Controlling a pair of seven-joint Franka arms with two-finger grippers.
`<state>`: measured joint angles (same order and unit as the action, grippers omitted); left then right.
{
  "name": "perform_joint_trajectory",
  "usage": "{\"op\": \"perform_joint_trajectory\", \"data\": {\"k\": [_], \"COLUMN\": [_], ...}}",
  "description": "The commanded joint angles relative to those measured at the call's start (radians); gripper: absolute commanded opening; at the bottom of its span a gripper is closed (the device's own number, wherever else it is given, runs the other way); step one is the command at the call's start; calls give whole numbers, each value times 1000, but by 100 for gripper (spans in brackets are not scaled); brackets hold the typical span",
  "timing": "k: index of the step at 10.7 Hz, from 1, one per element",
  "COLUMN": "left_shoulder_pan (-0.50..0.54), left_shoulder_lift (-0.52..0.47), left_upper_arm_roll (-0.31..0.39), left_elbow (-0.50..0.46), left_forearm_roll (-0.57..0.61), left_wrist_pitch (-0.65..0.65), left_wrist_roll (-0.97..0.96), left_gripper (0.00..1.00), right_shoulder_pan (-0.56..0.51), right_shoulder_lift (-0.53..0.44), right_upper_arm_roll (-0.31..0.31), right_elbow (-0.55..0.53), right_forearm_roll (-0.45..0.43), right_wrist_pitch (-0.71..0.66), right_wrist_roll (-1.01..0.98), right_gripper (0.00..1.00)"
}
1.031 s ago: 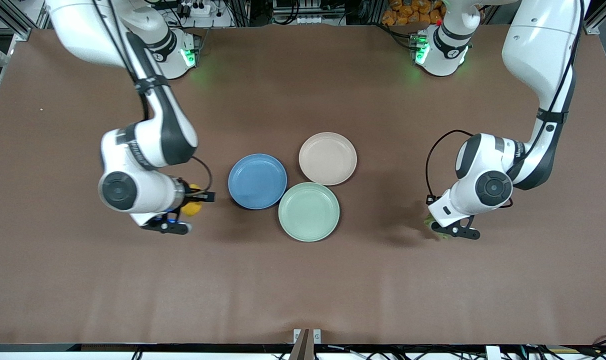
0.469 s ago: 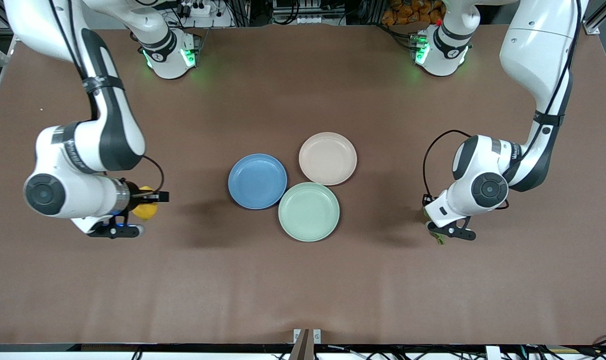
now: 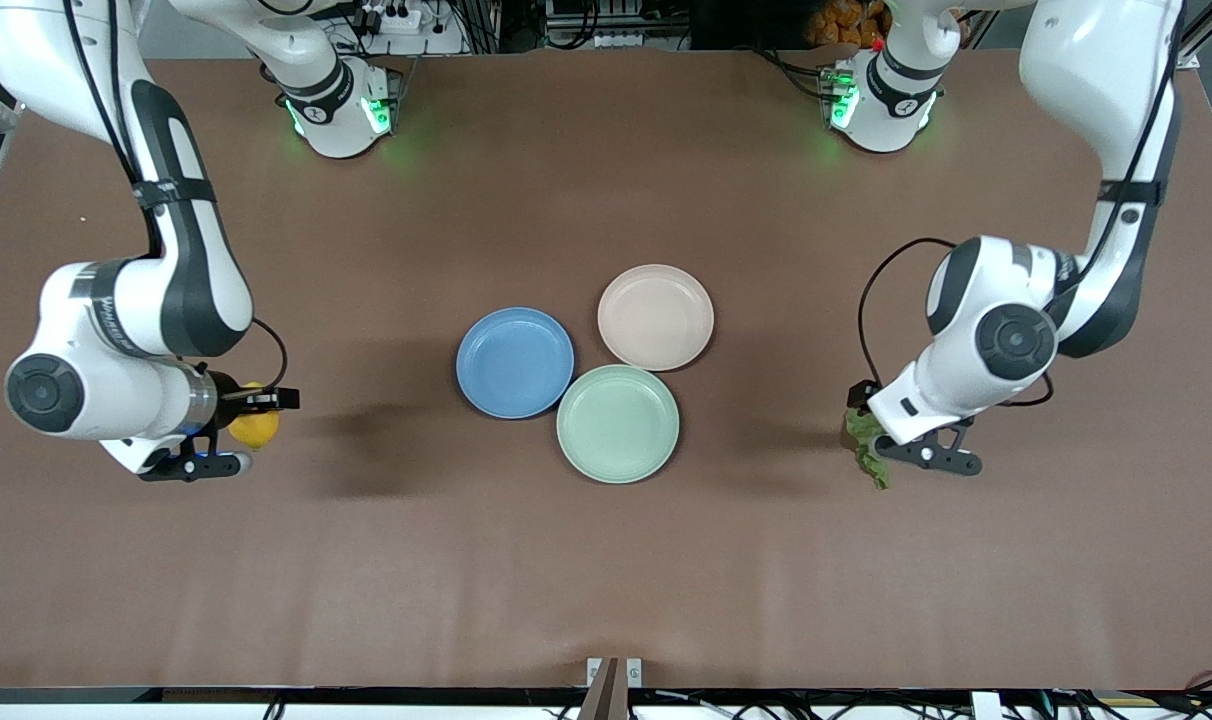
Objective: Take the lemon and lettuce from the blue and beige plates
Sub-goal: 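Carry the lettuce off the beige plate while the right gripper carries the lemon away, then release the lettuce on the table while the right gripper lowers the lemon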
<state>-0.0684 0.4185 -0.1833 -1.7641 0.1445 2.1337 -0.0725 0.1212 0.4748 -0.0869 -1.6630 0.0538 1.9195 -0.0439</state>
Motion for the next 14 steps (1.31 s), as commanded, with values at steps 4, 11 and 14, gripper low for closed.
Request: {"op": "perform_joint_trajectory", "data": {"k": [4,11,14], "left_shoulder_pan": [53,23,2], "left_shoulder_lift": [-242,-464,-460], "left_upper_arm_roll": [-7,8,12], "left_elbow": [-260,-459,-392], "left_forearm_roll": [-121,-169,-172], "left_wrist_pitch": [41,77,62], "left_wrist_roll": [14,19,5], "left_gripper": [100,100,100], "right_shoulder_pan": [-14,-69,-75], "right_shoulder_lift": [-56,28,67], "right_upper_arm_roll": [15,16,16], "right_elbow": [-273,-379,-380], "right_forearm_roll": [-22,-22,-22], "right_wrist_pitch": [298,536,579], "right_wrist_roll": [-48,-137,-139], "right_gripper": [55,54,54]}}
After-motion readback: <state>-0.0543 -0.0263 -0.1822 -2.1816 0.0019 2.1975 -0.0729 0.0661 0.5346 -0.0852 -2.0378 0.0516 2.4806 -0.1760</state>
